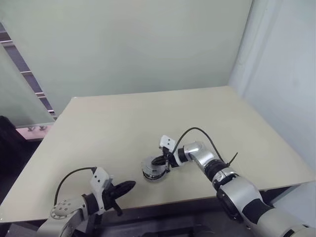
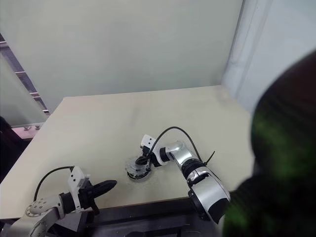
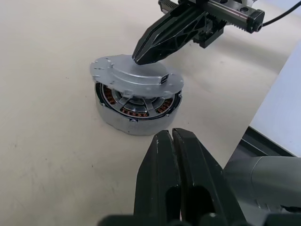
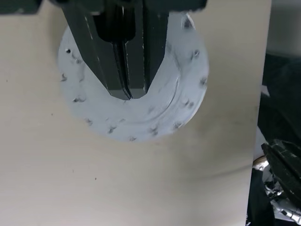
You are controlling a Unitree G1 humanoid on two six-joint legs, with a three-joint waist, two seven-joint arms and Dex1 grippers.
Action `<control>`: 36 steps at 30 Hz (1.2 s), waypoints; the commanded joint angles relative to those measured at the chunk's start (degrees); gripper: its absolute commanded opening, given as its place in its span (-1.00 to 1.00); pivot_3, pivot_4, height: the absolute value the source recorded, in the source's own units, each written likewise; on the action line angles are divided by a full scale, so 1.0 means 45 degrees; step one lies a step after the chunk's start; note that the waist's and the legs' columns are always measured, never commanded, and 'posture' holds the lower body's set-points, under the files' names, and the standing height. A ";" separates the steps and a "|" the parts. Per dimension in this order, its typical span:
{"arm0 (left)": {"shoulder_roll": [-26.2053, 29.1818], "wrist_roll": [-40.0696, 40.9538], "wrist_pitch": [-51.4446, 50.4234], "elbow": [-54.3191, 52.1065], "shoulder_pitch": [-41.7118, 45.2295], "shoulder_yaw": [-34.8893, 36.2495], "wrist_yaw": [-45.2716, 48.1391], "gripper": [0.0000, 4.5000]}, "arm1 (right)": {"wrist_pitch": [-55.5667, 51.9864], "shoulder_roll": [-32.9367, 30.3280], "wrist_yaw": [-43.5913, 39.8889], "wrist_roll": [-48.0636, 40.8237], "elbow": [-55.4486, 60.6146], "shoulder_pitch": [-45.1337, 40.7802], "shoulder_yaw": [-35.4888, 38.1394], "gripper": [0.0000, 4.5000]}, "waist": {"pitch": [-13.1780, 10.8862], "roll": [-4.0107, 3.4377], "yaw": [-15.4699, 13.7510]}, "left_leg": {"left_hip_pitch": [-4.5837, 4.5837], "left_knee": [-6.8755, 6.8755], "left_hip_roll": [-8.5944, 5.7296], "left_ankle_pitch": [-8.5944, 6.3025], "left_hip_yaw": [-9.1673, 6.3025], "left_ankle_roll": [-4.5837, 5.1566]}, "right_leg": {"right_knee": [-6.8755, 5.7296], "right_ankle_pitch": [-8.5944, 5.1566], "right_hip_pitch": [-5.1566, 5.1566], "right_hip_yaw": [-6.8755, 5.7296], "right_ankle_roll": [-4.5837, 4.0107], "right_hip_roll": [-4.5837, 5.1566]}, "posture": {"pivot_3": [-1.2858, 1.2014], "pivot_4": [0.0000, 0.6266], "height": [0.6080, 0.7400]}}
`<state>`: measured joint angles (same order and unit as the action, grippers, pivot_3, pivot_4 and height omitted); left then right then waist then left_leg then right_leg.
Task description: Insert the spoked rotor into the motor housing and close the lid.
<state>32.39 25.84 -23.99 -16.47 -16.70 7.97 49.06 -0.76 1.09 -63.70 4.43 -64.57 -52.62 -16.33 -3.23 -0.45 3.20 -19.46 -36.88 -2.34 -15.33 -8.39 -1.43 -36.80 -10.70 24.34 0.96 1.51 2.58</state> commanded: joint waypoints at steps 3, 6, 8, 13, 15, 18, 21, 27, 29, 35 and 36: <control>0.0036 0.0107 0.0231 -0.0357 0.0238 0.0036 -0.0041 -1.00 | -0.0527 -0.0343 -0.1121 0.0076 0.1796 0.0264 -0.0371 -0.61 | 0.0002 0.0002 -0.0003 | 0.0001 -0.0001 0.0000 0.0000 0.0000 0.0000 | 0.0000 0.0000 -0.0001 0.0000 0.0000 0.0000 | 0.03 -1.00 1.00; 0.0046 0.0091 0.0228 -0.0327 0.0306 0.0000 -0.0040 -1.00 | -0.0302 -0.0578 -0.1248 0.0248 0.2435 0.0474 -0.0668 -0.13 | 0.0002 0.0002 -0.0001 | 0.0000 -0.0002 0.0000 0.0000 0.0001 0.0000 | -0.0001 0.0001 -0.0001 0.0000 0.0001 0.0000 | 0.03 -1.00 1.00; 0.0062 0.0090 0.0225 -0.0309 0.0353 -0.0001 -0.0031 -1.00 | -0.0417 -0.0645 -0.1386 0.0184 0.2686 0.0519 -0.0718 0.18 | 0.0002 0.0002 -0.0001 | 0.0000 -0.0003 0.0000 0.0000 0.0002 0.0000 | -0.0001 0.0001 -0.0001 0.0000 0.0001 0.0000 | 0.03 -1.00 1.00; 0.0072 0.0080 0.0239 -0.0310 0.0400 0.0004 -0.0025 -1.00 | -0.0585 -0.0694 -0.1500 0.0217 0.2819 0.0443 -0.0774 0.98 | 0.0002 0.0002 -0.0001 | 0.0002 -0.0003 0.0002 0.0000 0.0002 0.0000 | -0.0003 0.0002 -0.0001 0.0000 0.0001 -0.0001 | 0.03 -1.00 1.00; 0.0067 0.0082 0.0236 -0.0324 0.0400 0.0004 -0.0033 -1.00 | -0.0518 -0.0666 -0.1384 0.0209 0.2750 0.0409 -0.0712 0.98 | 0.0002 0.0002 -0.0002 | 0.0001 -0.0004 0.0002 0.0000 0.0002 0.0000 | -0.0002 0.0002 0.0000 0.0000 0.0000 -0.0001 | 0.03 -1.00 1.00; 0.0058 0.0081 0.0227 -0.0379 0.0354 0.0013 -0.0067 -1.00 | -0.0480 -0.0618 -0.1325 0.0244 0.2431 0.0287 -0.0691 0.98 | 0.0002 0.0002 -0.0001 | 0.0001 -0.0003 0.0001 0.0000 0.0002 0.0000 | -0.0002 0.0002 0.0000 0.0000 0.0000 -0.0001 | 0.03 -1.00 1.00; 0.0061 0.0094 0.0214 -0.0443 0.0291 0.0037 -0.0095 -1.00 | -0.0014 -0.0474 -0.0739 0.0176 0.1943 0.0096 -0.0421 0.98 | 0.0002 0.0002 -0.0001 | 0.0002 -0.0004 0.0001 0.0000 0.0003 0.0000 | -0.0002 0.0003 -0.0001 0.0000 -0.0002 -0.0001 | 0.03 -1.00 1.00; 0.0029 0.0120 0.0190 -0.0602 0.0136 0.0048 -0.0191 -1.00 | 0.0454 -0.0213 -0.0394 -0.0181 0.0701 -0.0571 0.0266 0.98 | 0.0002 0.0002 0.0001 | 0.0002 -0.0005 0.0002 0.0001 0.0004 0.0000 | -0.0002 0.0015 0.0000 0.0001 -0.0022 -0.0003 | 0.03 -1.00 1.00; 0.0024 0.0128 0.0192 -0.0639 0.0081 0.0050 -0.0213 -1.00 | 0.0665 -0.0140 -0.0868 -0.0263 0.0419 -0.0695 0.0365 0.98 | 0.0002 0.0002 0.0004 | 0.0002 -0.0005 0.0002 0.0001 0.0004 0.0000 | -0.0001 0.0015 0.0000 0.0002 -0.0022 -0.0004 | 0.03 -1.00 1.00; 0.0015 0.0155 0.0168 -0.0741 -0.0013 0.0050 -0.0284 -1.00 | 0.1178 -0.0086 -0.1400 0.0247 -0.0325 -0.1052 0.0024 0.98 | 0.0001 0.0000 0.0005 | 0.0002 -0.0007 0.0002 0.0001 0.0004 0.0000 | -0.0001 0.0016 -0.0001 0.0004 -0.0023 -0.0005 | 0.03 -1.00 1.00; 0.0014 0.0157 0.0162 -0.0752 -0.0008 0.0044 -0.0292 -1.00 | 0.1183 -0.0047 -0.1399 0.0320 -0.0443 -0.1097 -0.0020 0.98 | 0.0001 0.0000 0.0007 | 0.0003 -0.0008 0.0002 0.0001 0.0004 0.0000 | -0.0002 0.0017 -0.0001 0.0003 -0.0024 -0.0005 | 0.03 -1.00 1.00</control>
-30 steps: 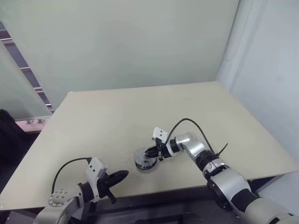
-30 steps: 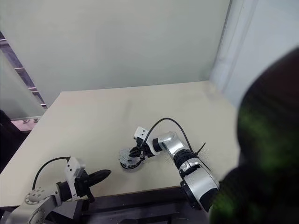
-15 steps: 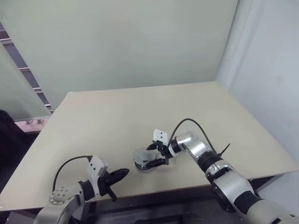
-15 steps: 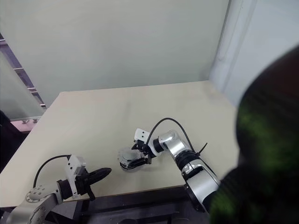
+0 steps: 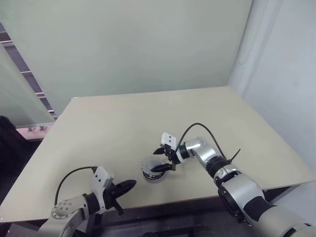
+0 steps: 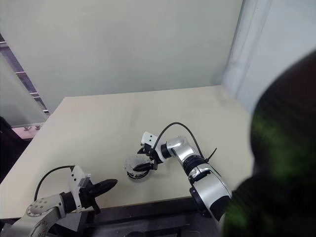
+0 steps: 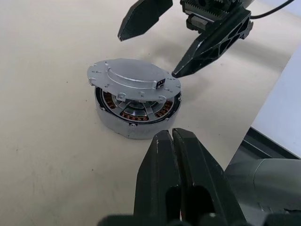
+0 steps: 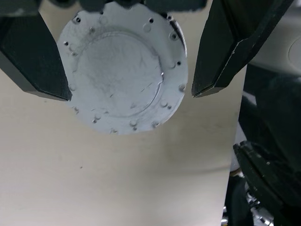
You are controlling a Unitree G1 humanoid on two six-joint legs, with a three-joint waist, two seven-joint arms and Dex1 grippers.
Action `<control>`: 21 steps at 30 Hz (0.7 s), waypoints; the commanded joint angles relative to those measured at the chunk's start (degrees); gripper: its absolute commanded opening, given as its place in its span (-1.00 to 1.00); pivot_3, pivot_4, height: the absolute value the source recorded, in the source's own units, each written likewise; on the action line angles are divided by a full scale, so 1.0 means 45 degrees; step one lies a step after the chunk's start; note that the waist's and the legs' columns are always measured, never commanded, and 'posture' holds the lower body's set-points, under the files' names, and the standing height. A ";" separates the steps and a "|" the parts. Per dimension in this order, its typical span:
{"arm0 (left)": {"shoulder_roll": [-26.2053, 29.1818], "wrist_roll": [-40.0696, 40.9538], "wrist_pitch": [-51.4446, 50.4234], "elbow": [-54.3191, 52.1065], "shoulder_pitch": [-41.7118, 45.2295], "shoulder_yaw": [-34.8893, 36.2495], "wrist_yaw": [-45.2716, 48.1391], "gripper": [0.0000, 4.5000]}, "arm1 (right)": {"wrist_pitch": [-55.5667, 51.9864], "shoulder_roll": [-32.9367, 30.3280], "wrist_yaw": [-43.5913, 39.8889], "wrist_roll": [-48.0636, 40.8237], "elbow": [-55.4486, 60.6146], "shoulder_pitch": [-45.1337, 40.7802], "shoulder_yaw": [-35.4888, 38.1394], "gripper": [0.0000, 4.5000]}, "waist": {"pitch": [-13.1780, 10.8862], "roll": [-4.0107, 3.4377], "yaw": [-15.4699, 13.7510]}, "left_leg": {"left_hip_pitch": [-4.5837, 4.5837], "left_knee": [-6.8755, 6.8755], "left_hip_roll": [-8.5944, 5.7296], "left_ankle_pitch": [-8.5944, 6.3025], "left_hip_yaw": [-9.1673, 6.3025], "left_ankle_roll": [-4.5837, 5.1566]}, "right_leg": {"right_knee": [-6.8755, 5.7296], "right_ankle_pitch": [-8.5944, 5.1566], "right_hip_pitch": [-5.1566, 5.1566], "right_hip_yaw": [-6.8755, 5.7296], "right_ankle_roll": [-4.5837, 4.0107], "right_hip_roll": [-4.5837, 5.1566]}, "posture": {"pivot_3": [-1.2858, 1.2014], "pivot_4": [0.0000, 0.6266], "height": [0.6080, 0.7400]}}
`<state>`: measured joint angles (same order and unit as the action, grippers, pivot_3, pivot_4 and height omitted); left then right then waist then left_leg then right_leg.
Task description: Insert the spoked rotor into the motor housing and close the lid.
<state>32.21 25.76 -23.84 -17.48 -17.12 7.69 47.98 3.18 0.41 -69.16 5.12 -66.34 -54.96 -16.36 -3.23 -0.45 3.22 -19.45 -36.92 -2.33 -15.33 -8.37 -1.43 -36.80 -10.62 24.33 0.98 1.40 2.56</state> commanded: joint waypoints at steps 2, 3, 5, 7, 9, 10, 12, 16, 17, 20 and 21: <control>0.0053 0.0177 0.0119 -0.0553 0.0093 0.0097 -0.0063 -1.00 | 0.0282 0.0182 -0.0104 0.0298 -0.0254 -0.0668 -0.0061 0.98 | 0.0001 0.0000 0.0005 | 0.0001 0.0000 0.0004 0.0000 -0.0001 0.0000 | -0.0002 0.0001 0.0000 0.0000 -0.0002 -0.0005 | 0.03 -1.00 1.00; 0.0051 0.0176 0.0115 -0.0563 0.0102 0.0089 -0.0070 -1.00 | 0.0243 0.0228 -0.0038 0.0346 -0.0358 -0.0720 -0.0061 0.98 | 0.0001 0.0000 0.0005 | 0.0002 0.0000 0.0006 0.0000 -0.0001 0.0000 | -0.0002 0.0001 0.0000 0.0000 -0.0003 -0.0007 | 0.03 -1.00 1.00; 0.0044 0.0177 0.0108 -0.0592 0.0117 0.0078 -0.0088 -1.00 | 0.0305 0.0312 0.0196 0.0432 -0.0530 -0.0800 -0.0010 0.98 | 0.0000 0.0000 0.0006 | 0.0003 0.0000 0.0014 0.0000 -0.0001 0.0000 | -0.0002 0.0002 0.0001 0.0001 -0.0004 -0.0016 | 0.03 -1.00 1.00; 0.0037 0.0178 0.0108 -0.0640 0.0102 0.0076 -0.0105 -1.00 | 0.0313 0.0368 0.0353 0.0533 -0.0688 -0.0860 0.0021 0.98 | 0.0000 0.0000 -0.0001 | 0.0002 0.0000 0.0018 0.0000 -0.0002 0.0000 | -0.0001 0.0005 0.0002 0.0002 -0.0008 -0.0020 | 0.03 -1.00 1.00; 0.0020 0.0182 0.0114 -0.0705 0.0061 0.0080 -0.0138 -1.00 | 0.0313 0.0411 0.0655 0.0647 -0.0852 -0.0913 0.0028 0.98 | 0.0000 0.0000 0.0004 | 0.0002 0.0000 0.0017 0.0000 0.0001 0.0000 | -0.0001 0.0008 0.0002 0.0006 -0.0013 -0.0020 | 0.03 -1.00 1.00; 0.0014 0.0185 0.0124 -0.0730 0.0035 0.0084 -0.0158 -1.00 | 0.0328 0.0431 0.0865 0.0691 -0.0928 -0.0932 0.0057 0.98 | 0.0001 0.0000 0.0005 | 0.0003 -0.0001 0.0018 0.0000 0.0002 0.0000 | -0.0002 0.0008 0.0002 0.0008 -0.0014 -0.0022 | 0.03 -1.00 1.00; 0.0001 0.0191 0.0127 -0.0790 -0.0024 0.0092 -0.0194 -1.00 | 0.0365 0.0466 0.1180 0.0733 -0.1038 -0.0953 0.0144 0.98 | 0.0001 0.0000 0.0009 | 0.0004 -0.0001 0.0022 0.0000 0.0003 0.0000 | -0.0002 0.0010 0.0002 0.0012 -0.0017 -0.0029 | 0.03 -1.00 1.00; -0.0023 0.0205 0.0115 -0.0913 -0.0158 0.0115 -0.0266 -1.00 | 0.0401 0.0510 0.1670 0.0905 -0.1196 -0.0918 0.0142 0.98 | 0.0000 -0.0001 0.0012 | 0.0005 -0.0001 0.0048 0.0000 0.0002 0.0000 | -0.0001 0.0013 0.0003 0.0031 -0.0023 -0.0070 | 0.03 -1.00 1.00; -0.0024 0.0210 0.0112 -0.0933 -0.0178 0.0117 -0.0283 -1.00 | 0.0388 0.0531 0.1701 0.0935 -0.1214 -0.0891 0.0138 0.98 | 0.0000 -0.0001 0.0013 | 0.0004 -0.0001 0.0052 0.0000 0.0002 0.0000 | -0.0001 0.0015 0.0004 0.0031 -0.0027 -0.0075 | 0.03 -1.00 1.00; -0.0027 0.0214 0.0103 -0.0962 -0.0200 0.0121 -0.0317 -1.00 | 0.0368 0.0612 0.1811 0.1038 -0.1286 -0.0820 0.0091 0.98 | 0.0000 -0.0001 0.0030 | 0.0006 -0.0001 0.0057 0.0000 0.0003 0.0000 | -0.0001 0.0017 0.0003 0.0035 -0.0031 -0.0083 | 0.03 -1.00 1.00; -0.0033 0.0214 0.0101 -0.0987 -0.0217 0.0120 -0.0329 -1.00 | 0.0351 0.0631 0.1815 0.1089 -0.1311 -0.0796 0.0055 0.98 | 0.0001 -0.0001 0.0055 | 0.0007 -0.0002 0.0059 0.0000 0.0003 0.0000 | -0.0001 0.0018 0.0003 0.0038 -0.0032 -0.0086 | 0.03 -1.00 1.00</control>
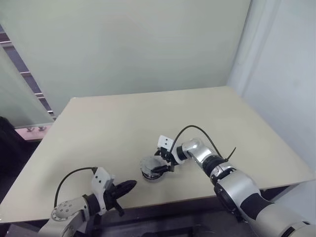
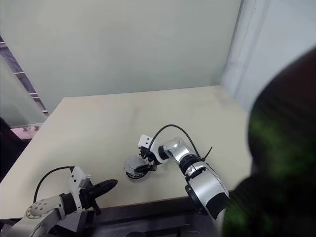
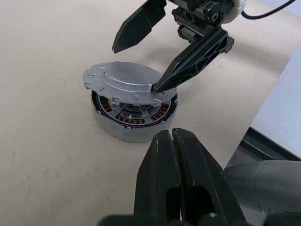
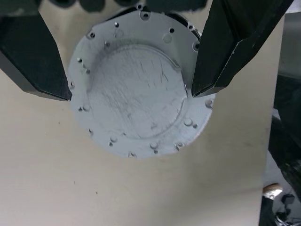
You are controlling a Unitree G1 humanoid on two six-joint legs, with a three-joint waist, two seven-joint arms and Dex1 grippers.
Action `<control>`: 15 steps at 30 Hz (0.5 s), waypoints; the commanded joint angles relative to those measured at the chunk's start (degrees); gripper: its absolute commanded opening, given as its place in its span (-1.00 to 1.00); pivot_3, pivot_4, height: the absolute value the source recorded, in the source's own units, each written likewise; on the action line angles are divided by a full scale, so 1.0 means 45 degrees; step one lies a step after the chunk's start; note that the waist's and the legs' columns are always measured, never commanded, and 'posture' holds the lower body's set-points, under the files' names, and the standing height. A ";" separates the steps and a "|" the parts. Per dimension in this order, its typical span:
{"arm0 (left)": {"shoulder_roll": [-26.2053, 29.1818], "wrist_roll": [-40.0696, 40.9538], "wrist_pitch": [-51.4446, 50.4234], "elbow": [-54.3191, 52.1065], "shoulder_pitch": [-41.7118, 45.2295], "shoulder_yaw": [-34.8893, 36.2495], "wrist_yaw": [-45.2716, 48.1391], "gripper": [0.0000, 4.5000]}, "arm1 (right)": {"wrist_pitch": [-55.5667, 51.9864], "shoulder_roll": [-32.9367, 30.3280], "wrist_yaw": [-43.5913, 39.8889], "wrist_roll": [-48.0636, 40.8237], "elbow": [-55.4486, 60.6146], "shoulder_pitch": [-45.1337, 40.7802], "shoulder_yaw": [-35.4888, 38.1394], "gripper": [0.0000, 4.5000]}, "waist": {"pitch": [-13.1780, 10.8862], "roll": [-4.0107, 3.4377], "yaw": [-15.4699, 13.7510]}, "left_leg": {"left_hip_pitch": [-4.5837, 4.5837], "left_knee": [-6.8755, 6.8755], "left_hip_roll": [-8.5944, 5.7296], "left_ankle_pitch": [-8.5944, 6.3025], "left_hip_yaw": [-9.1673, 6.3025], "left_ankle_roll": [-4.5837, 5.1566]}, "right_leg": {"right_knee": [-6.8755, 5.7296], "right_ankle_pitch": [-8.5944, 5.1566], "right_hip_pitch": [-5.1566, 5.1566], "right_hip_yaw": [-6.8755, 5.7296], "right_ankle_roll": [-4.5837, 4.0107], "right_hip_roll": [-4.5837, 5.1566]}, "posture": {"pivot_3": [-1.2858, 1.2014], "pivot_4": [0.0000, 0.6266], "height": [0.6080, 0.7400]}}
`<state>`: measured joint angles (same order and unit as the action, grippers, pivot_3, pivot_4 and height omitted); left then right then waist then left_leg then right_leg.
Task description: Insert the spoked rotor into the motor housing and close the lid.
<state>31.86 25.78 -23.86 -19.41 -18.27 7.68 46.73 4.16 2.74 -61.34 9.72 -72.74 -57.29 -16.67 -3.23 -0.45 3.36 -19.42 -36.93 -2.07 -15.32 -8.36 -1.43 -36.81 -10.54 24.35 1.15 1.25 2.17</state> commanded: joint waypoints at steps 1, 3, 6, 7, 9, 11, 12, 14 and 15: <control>0.0042 0.0210 0.0101 -0.0573 0.0036 0.0122 -0.0061 -1.00 | 0.0117 0.0145 0.0115 0.0108 0.0086 -0.0249 0.0102 0.98 | 0.0000 0.0000 0.0060 | 0.0001 0.0000 0.0001 0.0000 -0.0001 0.0000 | 0.0000 0.0000 -0.0001 0.0002 -0.0001 -0.0002 | 0.03 -1.00 1.00; 0.0039 0.0208 0.0096 -0.0590 0.0052 0.0125 -0.0079 -1.00 | 0.0181 0.0205 0.0239 0.0207 0.0062 -0.0168 0.0073 0.98 | 0.0000 0.0000 0.0167 | 0.0002 -0.0002 0.0002 0.0000 -0.0001 0.0000 | -0.0001 0.0001 -0.0002 0.0005 -0.0001 -0.0006 | 0.03 -1.00 1.00; 0.0062 0.0208 0.0098 -0.0590 0.0096 0.0141 -0.0096 -1.00 | 0.0220 0.0293 0.0427 0.0384 0.0015 -0.0084 0.0026 0.98 | 0.0000 0.0000 0.0221 | 0.0002 -0.0002 0.0003 0.0000 0.0002 0.0000 | -0.0001 0.0002 -0.0002 0.0022 -0.0002 -0.0016 | 0.03 -1.00 1.00; 0.0069 0.0207 0.0102 -0.0595 0.0104 0.0145 -0.0101 -1.00 | 0.0187 0.0316 0.0502 0.0432 -0.0004 -0.0083 0.0023 0.98 | 0.0000 0.0000 0.0226 | 0.0002 -0.0002 0.0003 0.0000 0.0003 0.0000 | -0.0001 0.0002 -0.0002 0.0028 -0.0002 -0.0020 | 0.03 -1.00 1.00; 0.0078 0.0205 0.0109 -0.0605 0.0121 0.0152 -0.0103 -1.00 | 0.0127 0.0372 0.0657 0.0484 -0.0040 -0.0083 0.0048 0.98 | 0.0000 0.0000 0.0250 | 0.0003 -0.0002 0.0007 0.0000 0.0002 0.0000 | -0.0001 0.0003 -0.0001 0.0034 -0.0003 -0.0027 | 0.03 -1.00 1.00; 0.0077 0.0201 0.0116 -0.0612 0.0137 0.0153 -0.0111 -1.00 | 0.0102 0.0433 0.0748 0.0522 -0.0067 -0.0084 0.0077 0.98 | 0.0000 0.0000 0.0292 | 0.0003 -0.0002 0.0012 0.0000 0.0002 0.0000 | -0.0001 0.0004 0.0000 0.0036 -0.0004 -0.0034 | 0.03 -1.00 1.00; 0.0075 0.0196 0.0118 -0.0613 0.0142 0.0150 -0.0115 -1.00 | 0.0071 0.0471 0.0770 0.0510 -0.0077 -0.0081 0.0105 0.98 | 0.0000 0.0000 0.0298 | 0.0004 -0.0002 0.0014 0.0000 0.0002 0.0000 | -0.0001 0.0005 -0.0001 0.0037 -0.0006 -0.0037 | 0.03 -1.00 1.00; 0.0069 0.0182 0.0125 -0.0605 0.0157 0.0144 -0.0129 -1.00 | 0.0027 0.0529 0.0745 0.0470 -0.0080 -0.0074 0.0149 0.98 | 0.0000 -0.0001 0.0303 | 0.0006 -0.0002 0.0018 0.0000 0.0002 0.0000 | -0.0001 0.0006 -0.0001 0.0040 -0.0008 -0.0043 | 0.03 -1.00 1.00; 0.0065 0.0176 0.0128 -0.0600 0.0166 0.0141 -0.0136 -1.00 | 0.0017 0.0543 0.0736 0.0458 -0.0079 -0.0071 0.0162 0.98 | 0.0000 -0.0001 0.0304 | 0.0007 -0.0002 0.0019 0.0000 0.0002 0.0000 | -0.0002 0.0006 -0.0001 0.0041 -0.0009 -0.0045 | 0.03 -1.00 1.00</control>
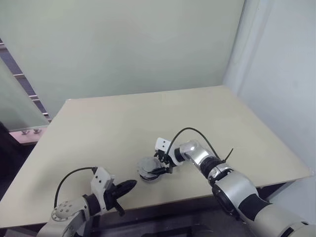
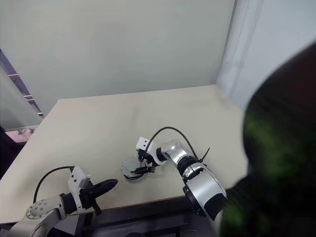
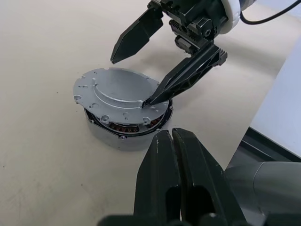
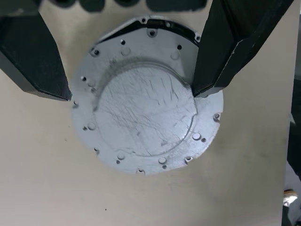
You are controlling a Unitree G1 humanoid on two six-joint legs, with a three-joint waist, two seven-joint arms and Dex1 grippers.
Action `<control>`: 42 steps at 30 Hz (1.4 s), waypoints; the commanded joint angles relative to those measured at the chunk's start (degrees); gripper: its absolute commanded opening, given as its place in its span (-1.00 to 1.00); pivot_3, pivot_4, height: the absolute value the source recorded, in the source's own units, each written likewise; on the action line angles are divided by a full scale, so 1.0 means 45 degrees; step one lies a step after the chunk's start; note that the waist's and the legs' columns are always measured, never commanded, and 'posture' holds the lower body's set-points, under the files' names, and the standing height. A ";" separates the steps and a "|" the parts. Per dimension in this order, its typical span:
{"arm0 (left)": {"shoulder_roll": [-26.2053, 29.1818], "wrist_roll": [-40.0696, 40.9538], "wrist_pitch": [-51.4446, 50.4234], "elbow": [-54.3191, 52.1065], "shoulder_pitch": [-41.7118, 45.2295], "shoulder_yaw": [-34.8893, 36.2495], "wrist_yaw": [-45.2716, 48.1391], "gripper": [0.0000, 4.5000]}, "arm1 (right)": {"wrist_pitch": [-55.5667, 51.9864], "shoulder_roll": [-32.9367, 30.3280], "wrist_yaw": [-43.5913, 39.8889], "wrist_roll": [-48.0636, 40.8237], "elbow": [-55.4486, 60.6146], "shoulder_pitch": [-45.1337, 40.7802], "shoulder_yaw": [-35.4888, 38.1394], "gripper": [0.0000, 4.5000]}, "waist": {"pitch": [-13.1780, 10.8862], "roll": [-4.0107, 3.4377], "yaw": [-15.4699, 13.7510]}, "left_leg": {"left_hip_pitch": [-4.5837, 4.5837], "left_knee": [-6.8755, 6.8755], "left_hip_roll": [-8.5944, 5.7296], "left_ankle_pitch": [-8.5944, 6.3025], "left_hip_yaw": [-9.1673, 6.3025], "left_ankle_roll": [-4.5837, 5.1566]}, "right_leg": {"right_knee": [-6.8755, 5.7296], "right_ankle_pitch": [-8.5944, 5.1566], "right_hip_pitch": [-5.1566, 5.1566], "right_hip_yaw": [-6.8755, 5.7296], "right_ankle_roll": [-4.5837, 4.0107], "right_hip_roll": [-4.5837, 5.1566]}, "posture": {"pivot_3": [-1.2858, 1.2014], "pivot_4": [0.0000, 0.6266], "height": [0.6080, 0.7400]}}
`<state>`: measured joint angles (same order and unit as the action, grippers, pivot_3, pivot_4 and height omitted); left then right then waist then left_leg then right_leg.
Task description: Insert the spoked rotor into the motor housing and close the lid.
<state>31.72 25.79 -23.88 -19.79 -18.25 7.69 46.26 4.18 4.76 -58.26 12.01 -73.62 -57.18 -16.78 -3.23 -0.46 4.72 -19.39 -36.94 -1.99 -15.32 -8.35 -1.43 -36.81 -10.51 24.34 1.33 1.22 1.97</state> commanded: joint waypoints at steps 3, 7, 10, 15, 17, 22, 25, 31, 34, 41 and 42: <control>0.0042 0.0143 0.0212 -0.0479 0.0197 0.0161 -0.0090 -1.00 | 0.0076 0.0119 -0.0076 -0.0080 0.0155 -0.0046 0.0200 0.98 | 0.0000 -0.0001 0.0000 | 0.0001 0.0000 0.0002 0.0000 0.0000 0.0000 | -0.0002 0.0001 -0.0001 0.0002 -0.0001 -0.0003 | 0.03 -1.00 1.00; -0.0682 0.0757 0.0514 -0.0165 0.0474 0.1033 -0.0640 -1.00 | 0.0136 0.0166 -0.0002 -0.0253 0.0276 0.0109 0.0380 0.98 | 0.0001 0.0001 -0.0003 | 0.0001 -0.0001 0.0001 0.0000 0.0003 0.0000 | 0.0000 0.0001 -0.0002 0.0013 0.0000 -0.0004 | 0.03 -1.00 1.00; -0.1135 0.1286 0.0672 0.0181 0.0531 0.1923 -0.0976 -1.00 | 0.0185 0.0176 -0.0072 -0.0614 0.0622 0.0287 0.0731 0.98 | 0.0002 0.0004 -0.0002 | 0.0001 -0.0001 0.0002 0.0000 0.0003 0.0000 | 0.0001 0.0002 -0.0001 0.0018 -0.0001 -0.0007 | 0.03 -1.00 1.00; -0.1659 0.2263 0.0348 -0.0130 0.0274 0.2864 -0.1576 -1.00 | -0.0217 0.0093 -0.0242 -0.1463 0.2139 0.0859 0.1421 0.98 | 0.0003 0.0004 0.0006 | 0.0001 -0.0002 0.0005 0.0000 0.0005 0.0000 | 0.0001 0.0006 -0.0003 0.0019 -0.0007 -0.0010 | 0.03 -1.00 1.00; -0.1760 0.2538 0.0292 -0.0192 0.0152 0.3059 -0.1706 -1.00 | -0.0711 0.0039 -0.0138 -0.1798 0.3254 0.1336 0.1609 0.98 | 0.0004 0.0004 0.0005 | 0.0000 -0.0005 0.0006 0.0000 0.0006 0.0000 | 0.0002 0.0006 -0.0003 0.0020 -0.0007 -0.0010 | 0.03 -1.00 1.00; -0.2192 0.3137 0.0298 -0.0220 0.0268 0.3327 -0.2247 -1.00 | -0.1992 -0.0222 0.0747 -0.2424 0.7336 0.3264 0.1758 0.98 | 0.0005 0.0007 -0.0075 | -0.0007 -0.0014 0.0005 -0.0001 0.0005 0.0000 | 0.0004 0.0005 -0.0006 0.0020 -0.0007 -0.0010 | 0.03 -1.00 1.00; -0.2428 0.3360 0.0339 -0.0152 0.0400 0.3403 -0.2511 -1.00 | -0.3010 -0.0367 0.1736 -0.2215 0.9636 0.4412 0.1409 0.98 | 0.0005 0.0008 -0.0112 | -0.0014 -0.0026 0.0002 0.0000 0.0002 -0.0001 | 0.0006 0.0005 -0.0010 0.0022 -0.0007 -0.0009 | 0.03 -1.00 1.00; -0.2187 0.3189 0.0066 -0.0131 0.0384 0.2991 -0.2440 -1.00 | -0.3651 -0.0480 0.2587 -0.2202 1.1322 0.5617 0.0777 0.98 | 0.0006 0.0010 -0.0090 | -0.0007 -0.0034 0.0013 -0.0001 0.0031 -0.0002 | 0.0004 -0.0011 -0.0007 0.0026 -0.0033 -0.0012 | 0.03 -1.00 1.00; -0.1857 0.2935 0.0006 -0.0085 0.0489 0.2688 -0.2230 -1.00 | -0.3624 -0.1044 0.2179 -0.2053 1.1045 0.5404 0.0324 0.98 | 0.0006 0.0010 -0.0095 | -0.0009 -0.0044 0.0016 0.0000 0.0037 -0.0003 | 0.0005 -0.0014 -0.0008 0.0026 -0.0038 -0.0015 | 0.03 -1.00 1.00; -0.1061 0.2275 0.0165 -0.0354 0.0156 0.2014 -0.1685 -1.00 | -0.3270 -0.1890 0.0732 -0.2253 0.8974 0.3867 -0.0126 0.98 | 0.0005 0.0011 -0.0029 | -0.0009 -0.0071 0.0012 0.0000 0.0084 -0.0003 | 0.0007 -0.0014 -0.0011 0.0065 -0.0038 -0.0016 | 0.03 -1.00 1.00; -0.1017 0.2262 0.0179 -0.0410 0.0079 0.2029 -0.1661 -1.00 | -0.3143 -0.1892 0.0585 -0.2236 0.8613 0.3653 -0.0162 0.98 | 0.0005 0.0012 -0.0014 | -0.0008 -0.0068 0.0017 -0.0001 0.0092 -0.0003 | 0.0007 -0.0014 -0.0008 0.0069 -0.0038 -0.0017 | 0.03 -1.00 1.00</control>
<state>26.19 36.31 -24.11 -18.84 -17.84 16.47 38.12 -11.72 -4.08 -54.15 2.79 -33.65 -38.36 -17.15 -3.21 -0.40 4.66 -19.41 -37.22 -1.90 -15.33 -7.93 -1.44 -36.78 -10.58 24.31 1.65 1.05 1.88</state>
